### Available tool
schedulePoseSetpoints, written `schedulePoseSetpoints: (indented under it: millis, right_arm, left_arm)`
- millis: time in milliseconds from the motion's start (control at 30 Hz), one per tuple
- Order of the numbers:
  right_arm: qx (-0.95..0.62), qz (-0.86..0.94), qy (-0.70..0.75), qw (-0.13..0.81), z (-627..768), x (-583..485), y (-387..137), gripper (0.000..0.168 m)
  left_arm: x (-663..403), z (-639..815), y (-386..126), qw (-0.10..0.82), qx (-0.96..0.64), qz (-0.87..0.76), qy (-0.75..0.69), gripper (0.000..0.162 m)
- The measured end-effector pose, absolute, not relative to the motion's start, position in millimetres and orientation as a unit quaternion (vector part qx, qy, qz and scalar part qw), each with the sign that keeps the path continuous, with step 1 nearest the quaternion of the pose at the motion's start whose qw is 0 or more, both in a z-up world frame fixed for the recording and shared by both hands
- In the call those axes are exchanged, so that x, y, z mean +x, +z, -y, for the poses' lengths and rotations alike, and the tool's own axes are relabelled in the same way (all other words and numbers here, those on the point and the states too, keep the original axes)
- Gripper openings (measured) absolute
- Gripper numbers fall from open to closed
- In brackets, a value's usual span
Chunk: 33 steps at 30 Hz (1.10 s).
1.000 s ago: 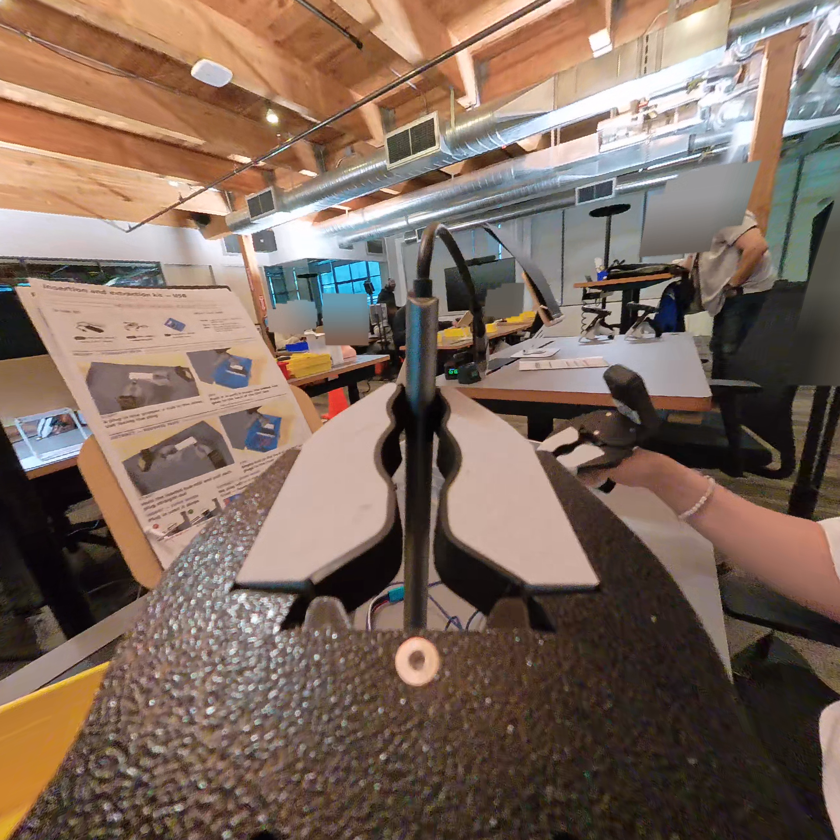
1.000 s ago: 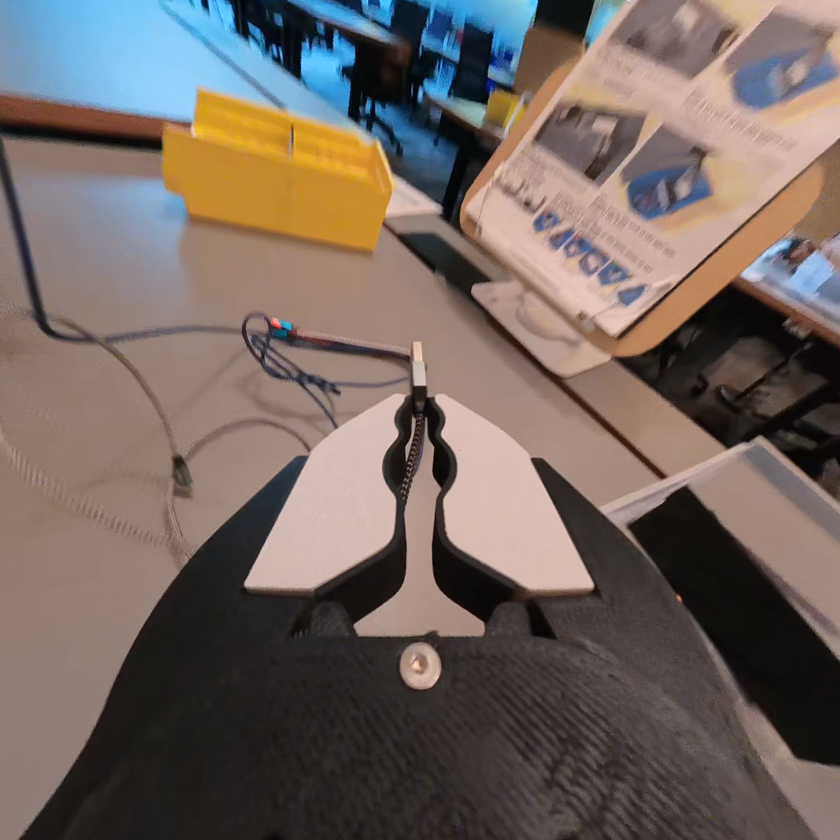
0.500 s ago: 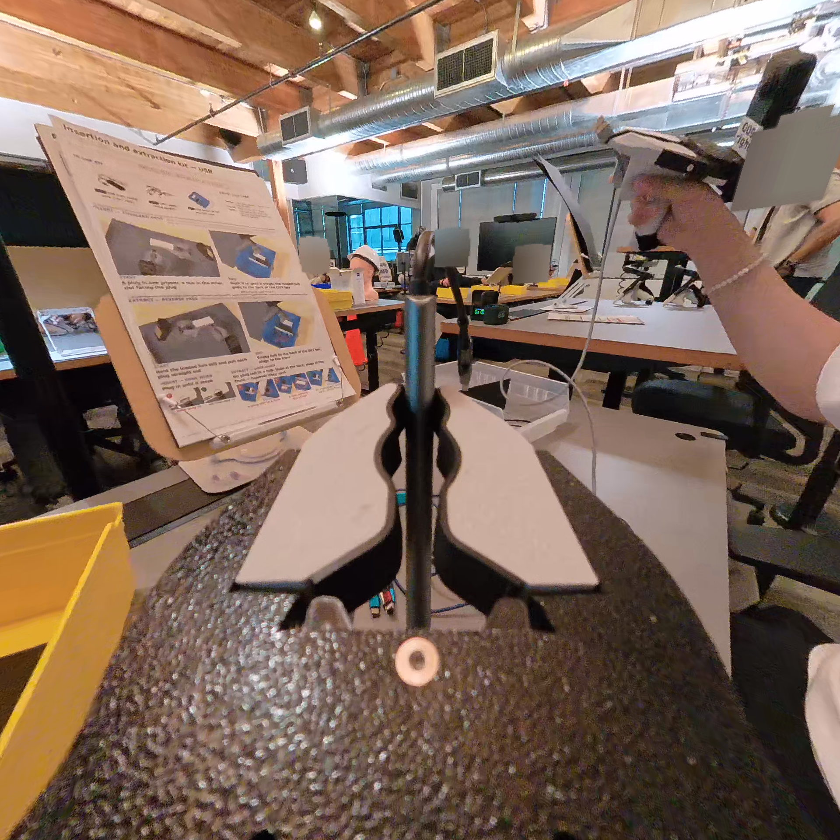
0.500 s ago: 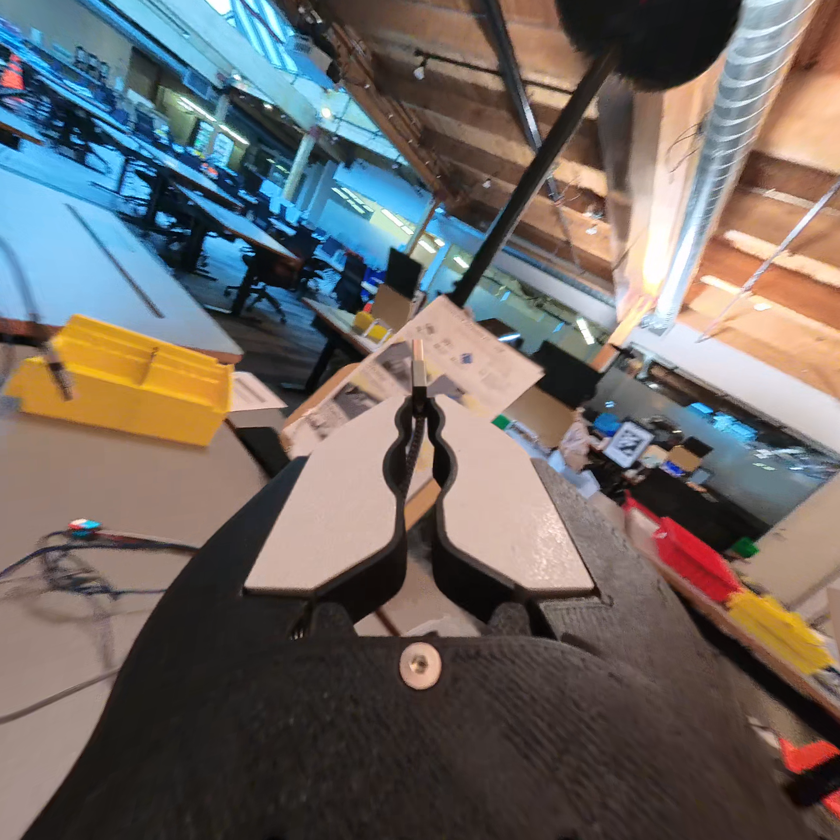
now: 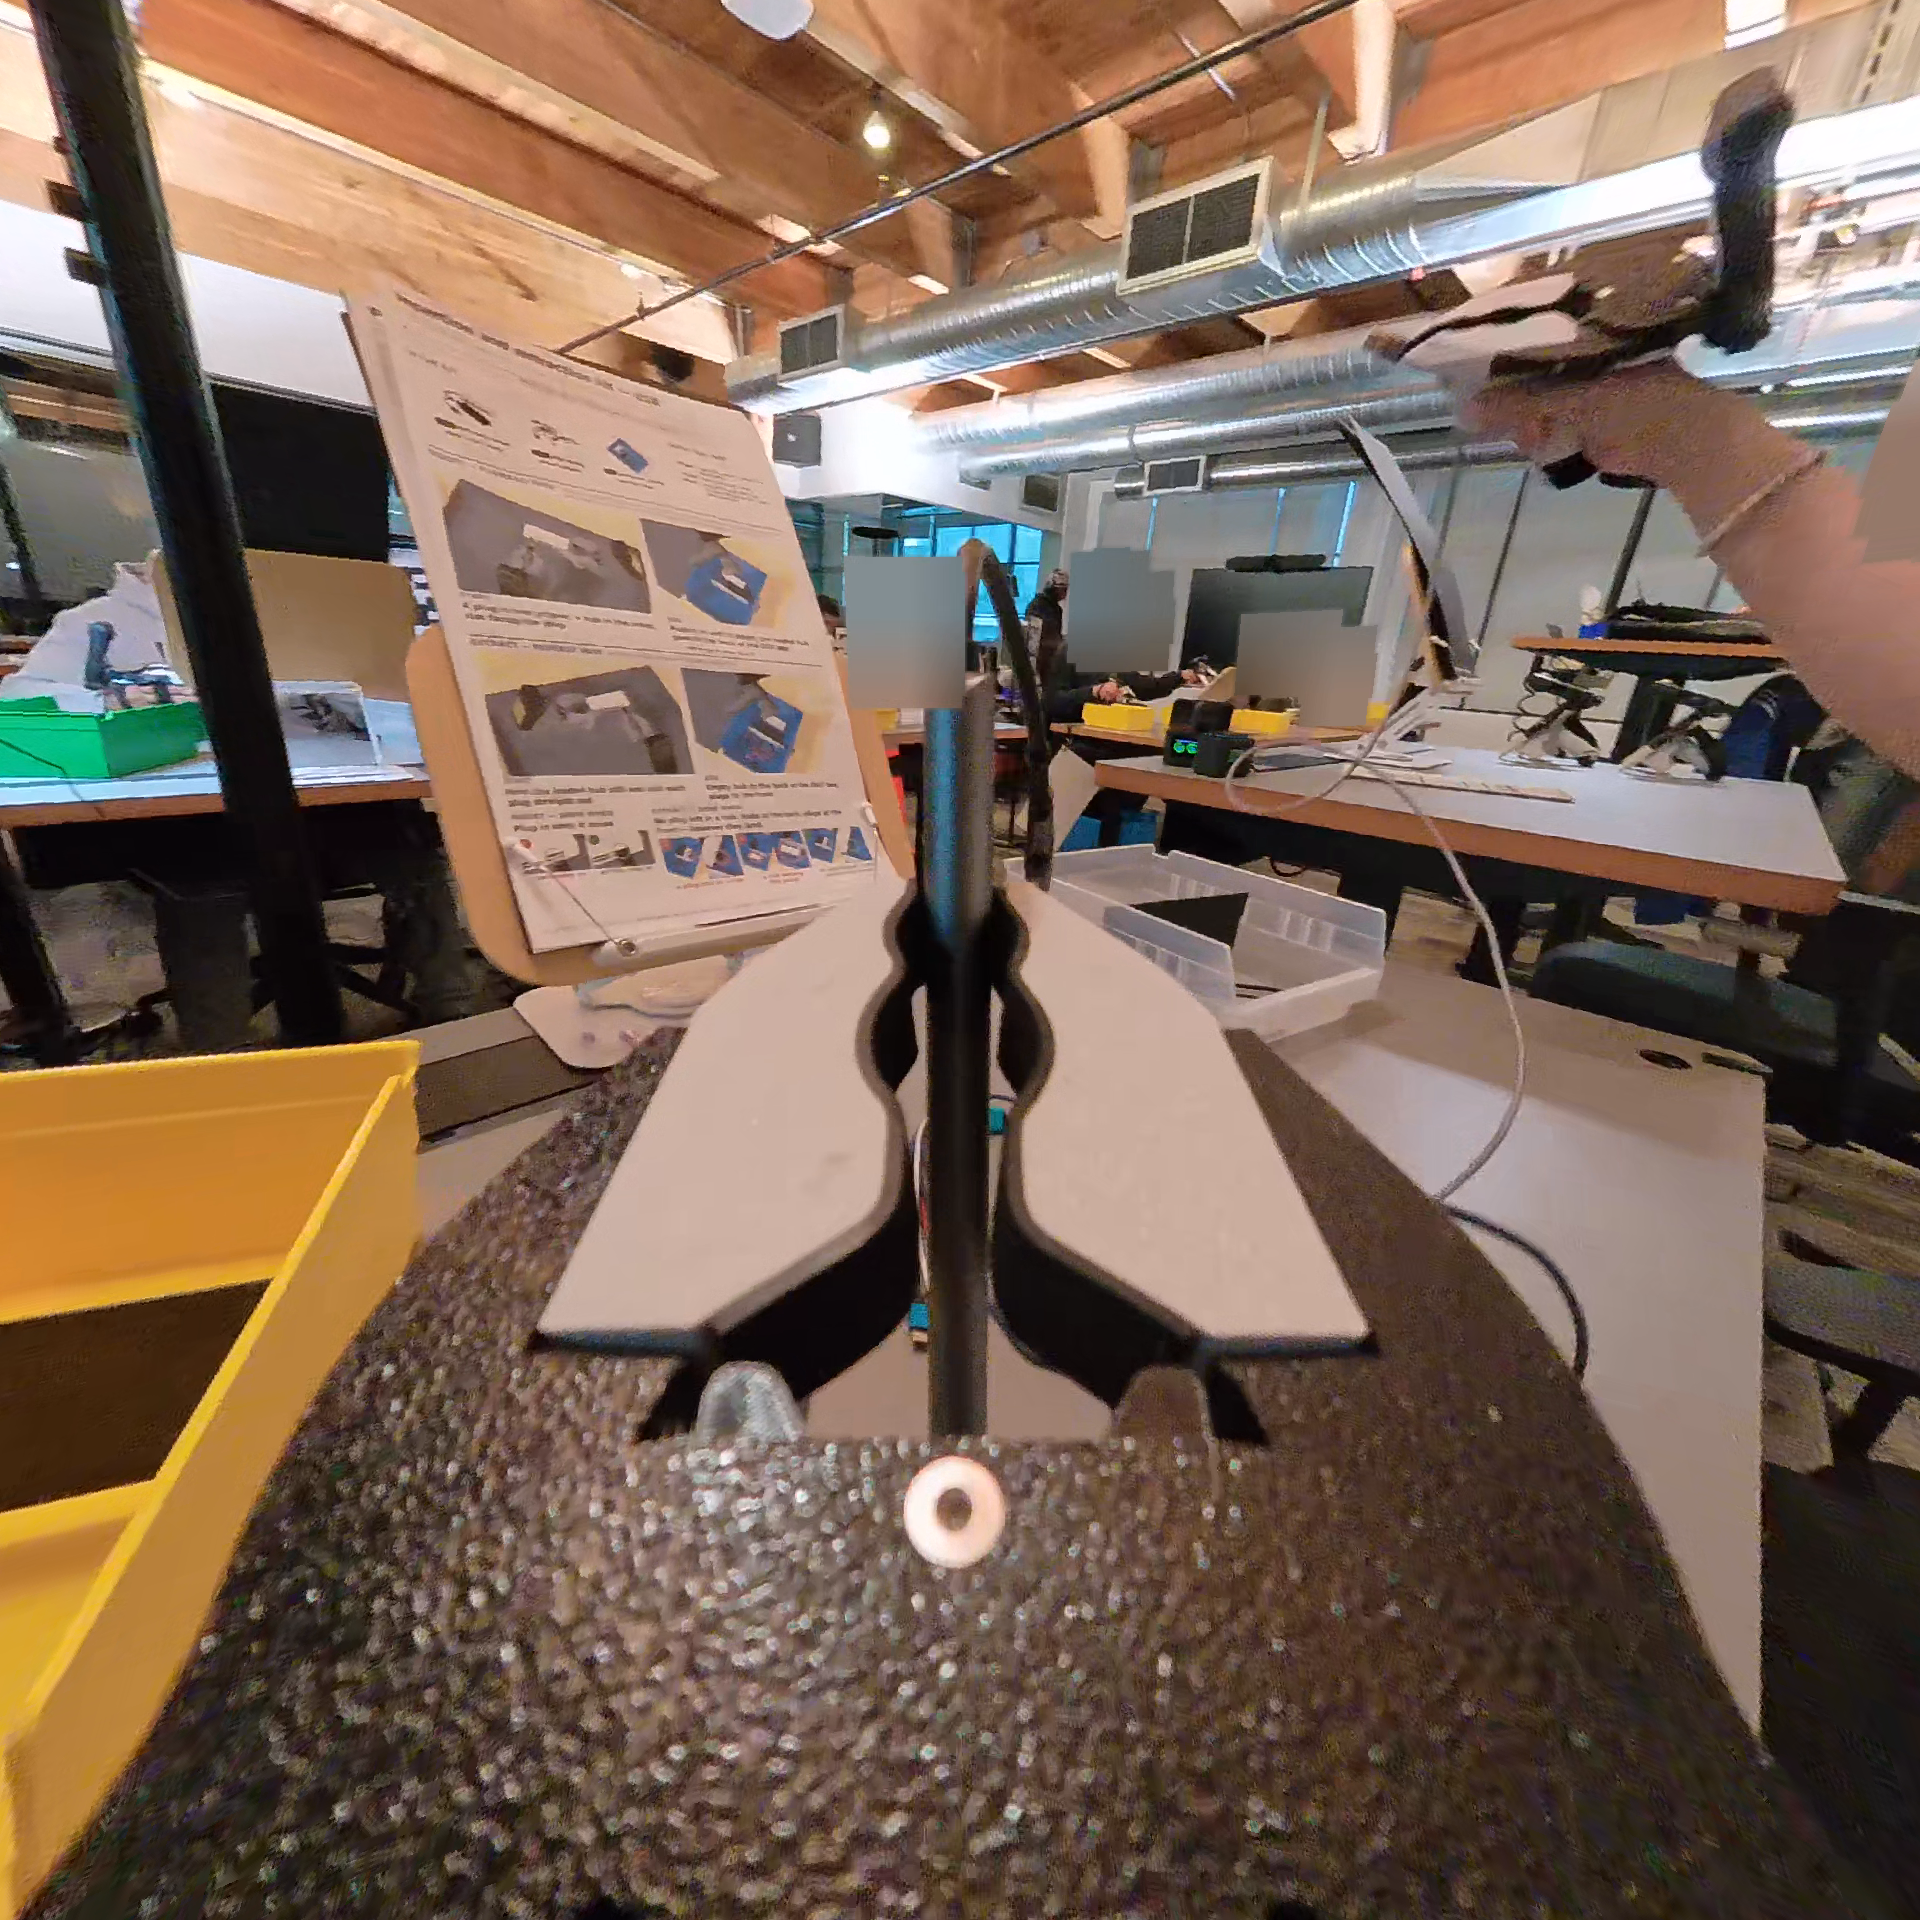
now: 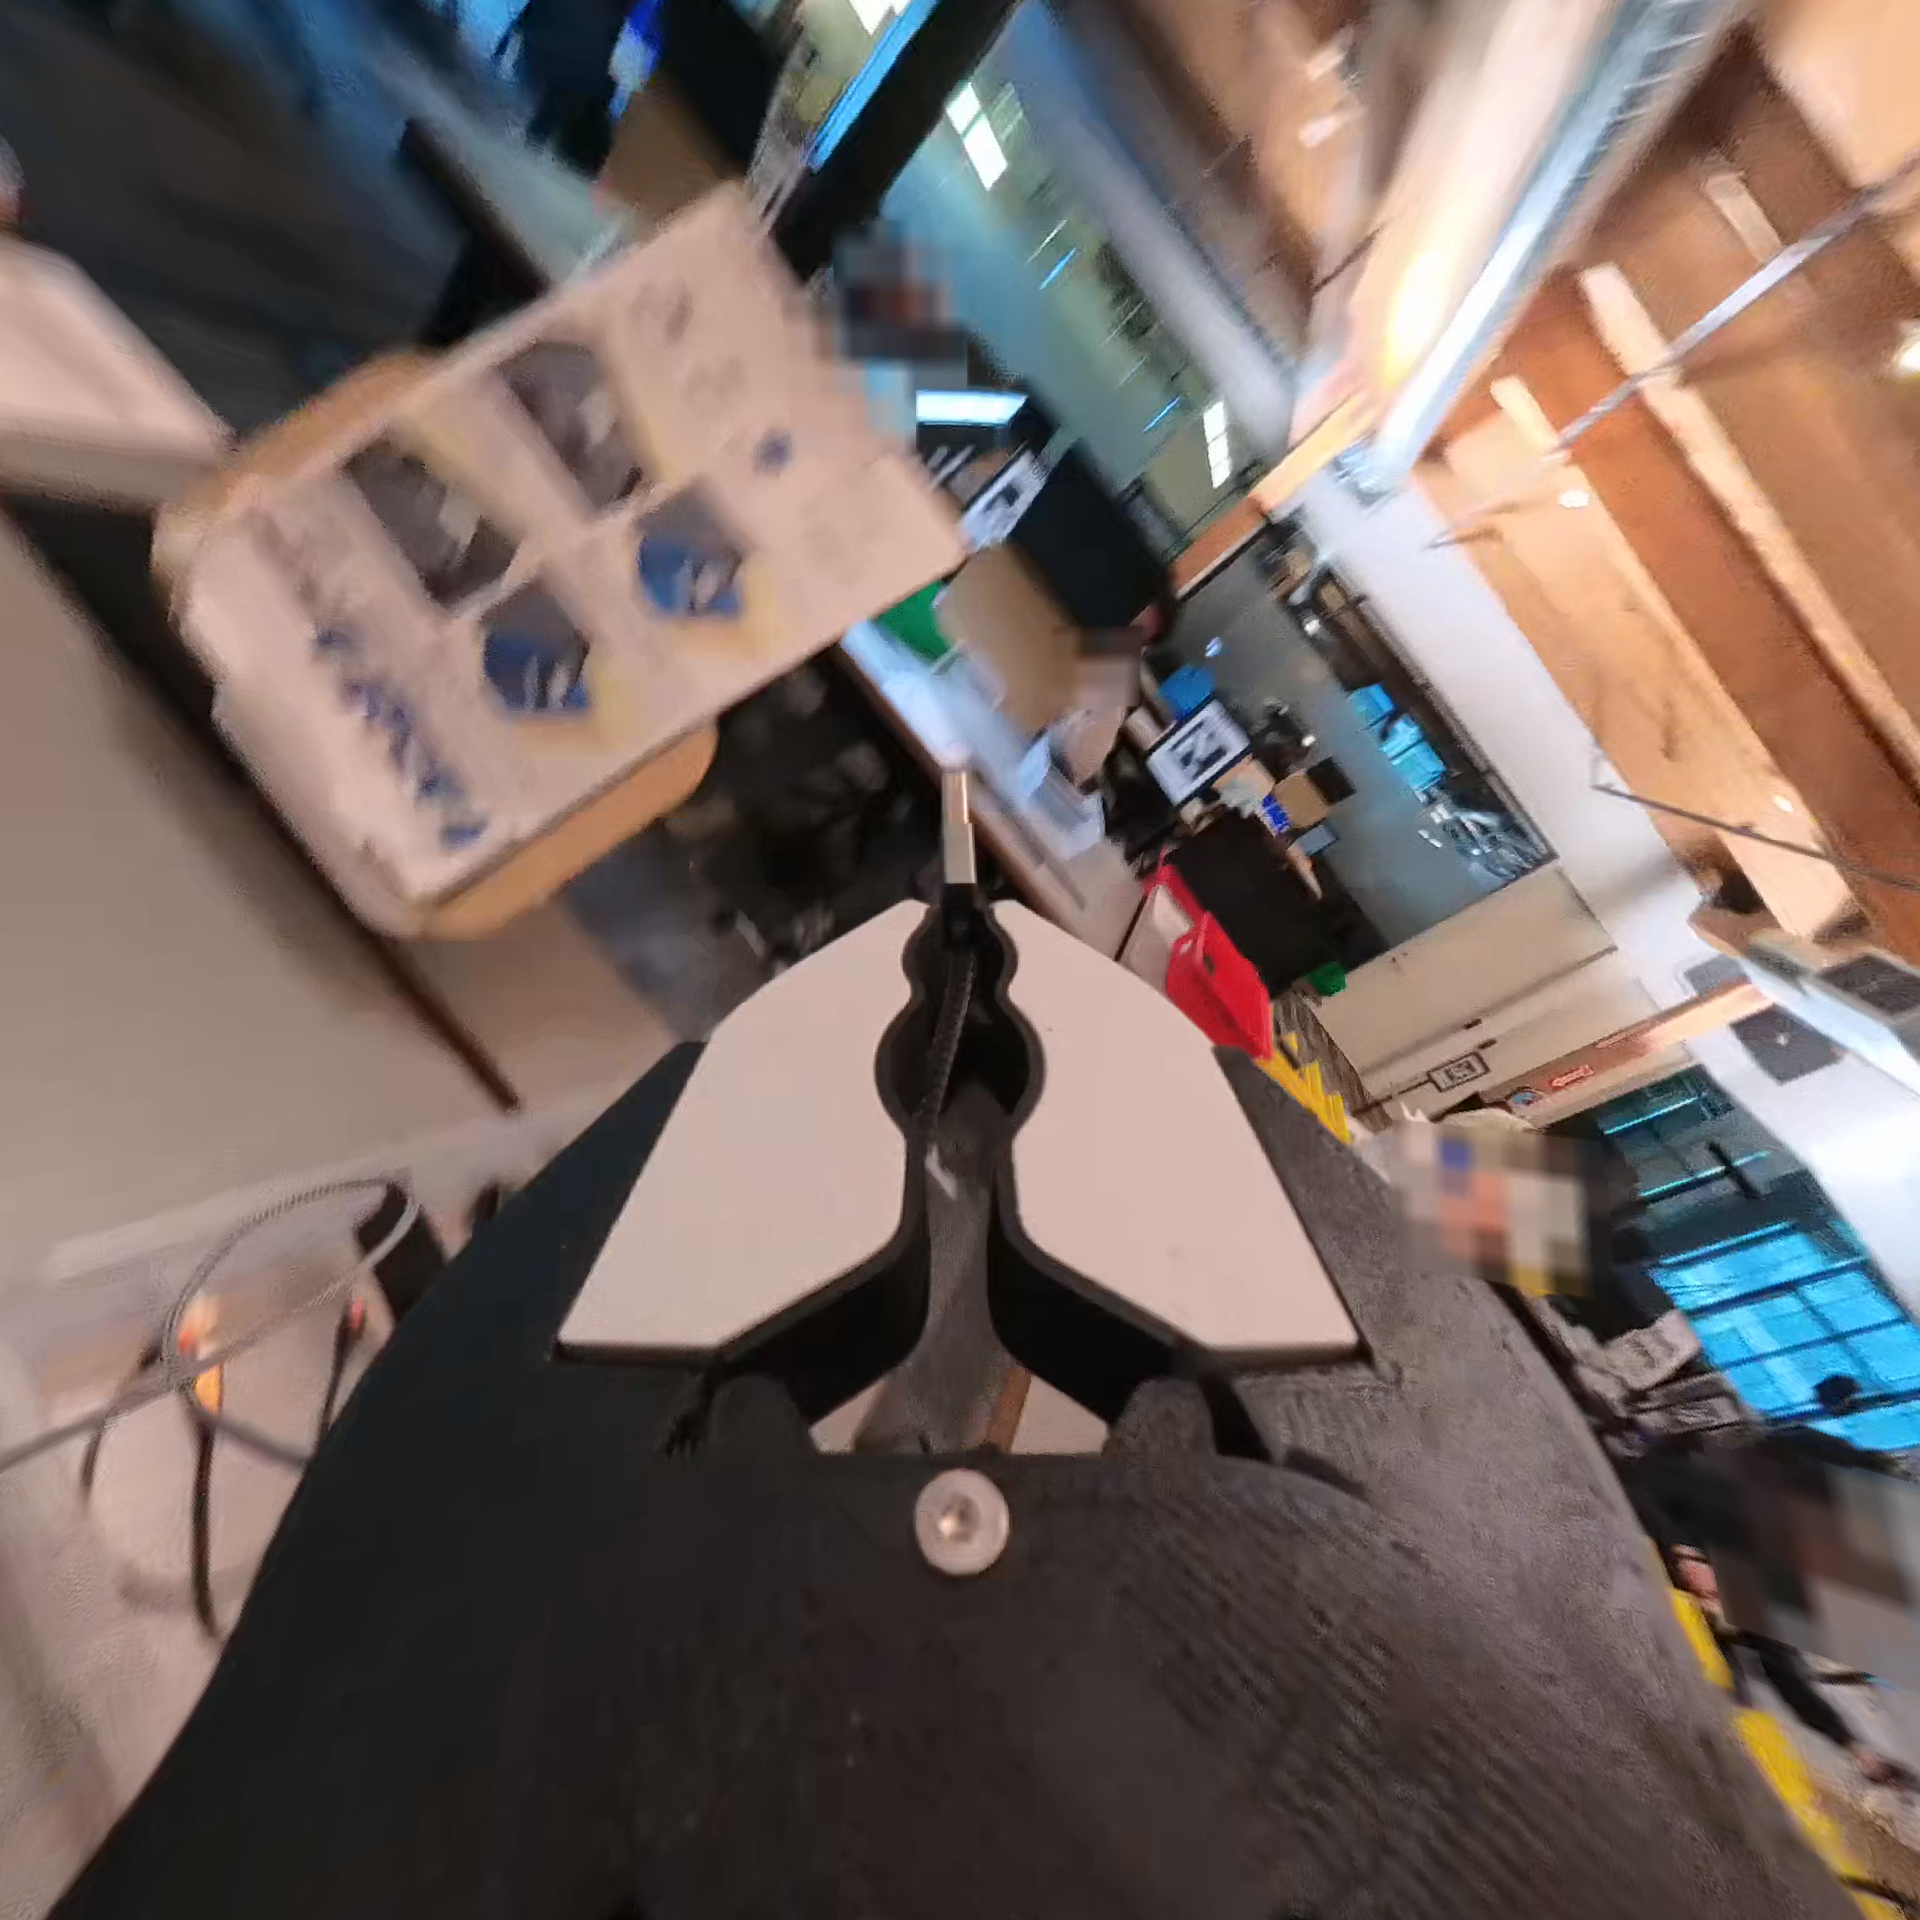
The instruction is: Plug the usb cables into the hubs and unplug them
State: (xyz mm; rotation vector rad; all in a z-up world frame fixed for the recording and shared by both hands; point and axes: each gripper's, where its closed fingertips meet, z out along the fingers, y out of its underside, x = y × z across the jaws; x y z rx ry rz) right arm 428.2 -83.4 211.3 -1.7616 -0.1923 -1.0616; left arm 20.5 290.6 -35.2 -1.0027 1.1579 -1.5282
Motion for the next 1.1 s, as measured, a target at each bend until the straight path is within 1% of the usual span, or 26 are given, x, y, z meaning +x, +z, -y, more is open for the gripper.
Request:
schedulePoseSetpoints:
  millis: [67, 200, 300, 400, 467, 500, 567, 633, 700, 733, 833, 900, 1000, 1100]
  right_arm:
    - [-0.795, 0.109, -0.416, 0.427, 72.0, 428.5, 133.7, 0.006]
    - [-0.846, 0.146, -0.368, 0.357, 60.2, 428.4, -9.2, 0.006]
    - [-0.874, 0.150, -0.335, 0.318, 60.9, 426.9, -92.3, 0.007]
    - [-0.897, 0.140, -0.320, 0.272, 62.6, 430.2, -153.7, 0.006]
    - [-0.903, 0.119, -0.332, 0.244, 63.3, 439.8, -179.6, 0.007]
    - [-0.908, 0.112, -0.327, 0.236, 62.8, 441.7, -191.6, 0.010]
    - [-0.932, 0.120, -0.267, 0.216, 62.1, 430.4, -212.3, 0.035]
    - [-0.948, 0.136, -0.202, 0.204, 65.3, 409.1, -218.3, 0.064]
    - [-0.957, 0.119, -0.190, 0.182, 74.0, 402.4, -207.2, 0.100]
    - [-0.958, 0.094, -0.195, 0.187, 75.8, 400.6, -196.4, 0.104]
    - [-0.961, 0.035, -0.134, 0.240, 70.0, 362.3, -175.0, 0.104]
    - [-0.961, 0.040, -0.090, 0.257, 63.5, 324.2, -183.8, 0.086]
    - [-0.970, -0.002, -0.135, 0.205, 70.8, 317.6, -222.3, 0.072]
    - [-0.971, -0.060, -0.054, 0.224, 62.2, 301.7, -256.4, 0.052]
  left_arm:
    - [25.5, -281.4, -36.4, 0.460, -0.399, -0.489, -0.624, 0.009]
    - [36.6, -268.3, -45.7, 0.440, -0.397, -0.516, -0.619, 0.009]
    - [42.4, -260.1, -51.0, 0.427, -0.396, -0.528, -0.618, 0.009]
    - [46.6, -255.2, -54.8, 0.419, -0.395, -0.538, -0.615, 0.009]
    - [49.3, -253.4, -56.6, 0.414, -0.396, -0.538, -0.618, 0.009]
    - [50.8, -252.7, -57.5, 0.411, -0.397, -0.537, -0.621, 0.009]
    - [53.6, -251.1, -59.9, 0.403, -0.401, -0.534, -0.626, 0.009]
    - [55.3, -249.8, -63.4, 0.399, -0.404, -0.535, -0.625, 0.009]
    - [56.4, -250.0, -67.0, 0.399, -0.407, -0.538, -0.621, 0.009]
    - [57.1, -250.3, -68.2, 0.399, -0.408, -0.539, -0.620, 0.009]
    - [59.2, -249.7, -70.0, 0.395, -0.409, -0.540, -0.620, 0.009]
    - [60.8, -247.6, -70.8, 0.392, -0.407, -0.542, -0.622, 0.009]
    - [63.4, -243.4, -73.3, 0.382, -0.405, -0.546, -0.626, 0.009]
    - [65.6, -240.6, -76.4, 0.374, -0.407, -0.548, -0.628, 0.009]
